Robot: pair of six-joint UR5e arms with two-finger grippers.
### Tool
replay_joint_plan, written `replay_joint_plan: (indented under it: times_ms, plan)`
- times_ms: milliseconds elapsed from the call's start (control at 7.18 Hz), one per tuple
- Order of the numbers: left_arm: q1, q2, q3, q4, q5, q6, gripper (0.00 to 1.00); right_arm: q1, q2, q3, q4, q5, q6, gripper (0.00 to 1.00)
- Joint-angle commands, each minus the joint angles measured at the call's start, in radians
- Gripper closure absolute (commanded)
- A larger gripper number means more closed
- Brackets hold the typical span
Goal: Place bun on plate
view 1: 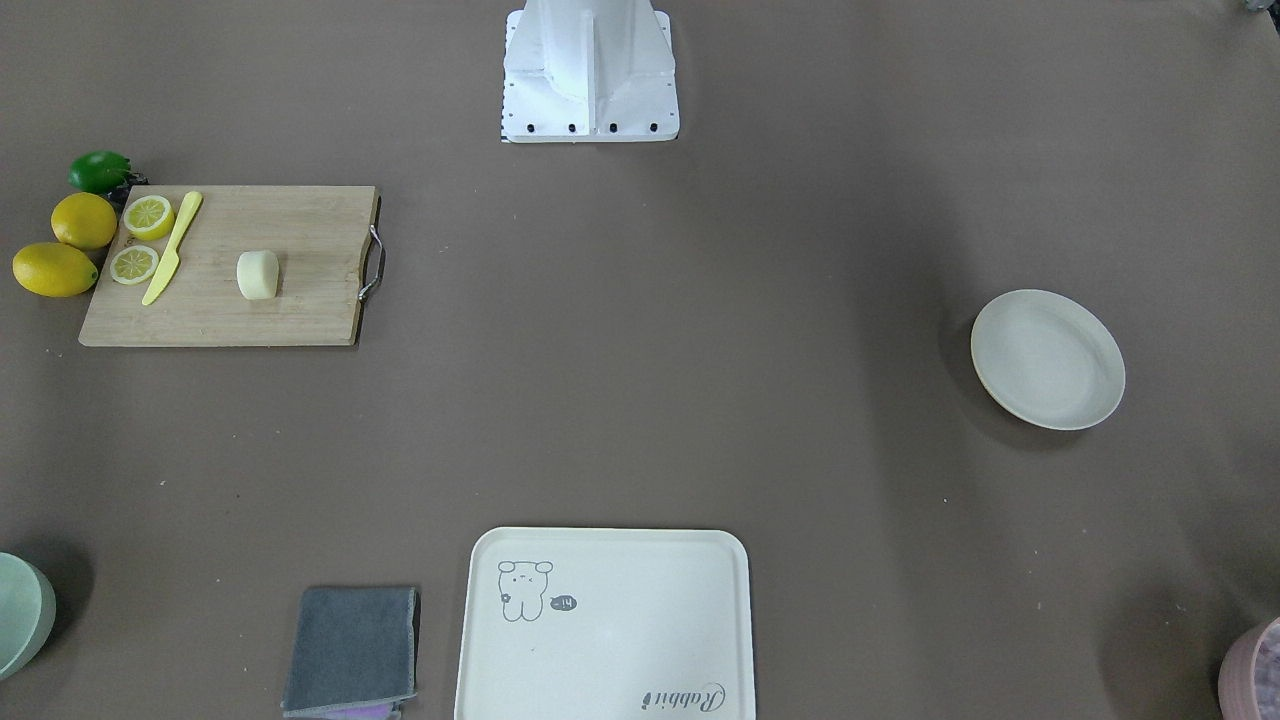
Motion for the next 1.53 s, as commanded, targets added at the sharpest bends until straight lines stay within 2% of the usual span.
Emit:
replay_joint_plan:
  times_ms: [0,279,557,975,1393]
  plan:
    - [-0.003,0.005,-0.039,0.005,0.0,0.001,0.02,0.0,0.006,0.006,0.001,-0.001,0.0,0.0]
    - [0.015,0.002,-0.03,-0.006,0.001,0.009,0.02,0.0,0.005,0.033,0.002,-0.001,0.0,0.0]
    - [0.14,0.017,-0.003,-0.055,-0.005,0.036,0.02,0.0,0.006,0.043,0.001,0.003,0.0,0.0]
    - [0.263,0.019,0.084,-0.202,-0.003,0.036,0.02,-0.002,0.023,0.038,-0.007,0.011,0.002,0.0]
    - [0.349,0.019,0.101,-0.208,-0.002,0.036,0.02,-0.002,0.025,0.041,-0.004,0.003,0.002,0.0]
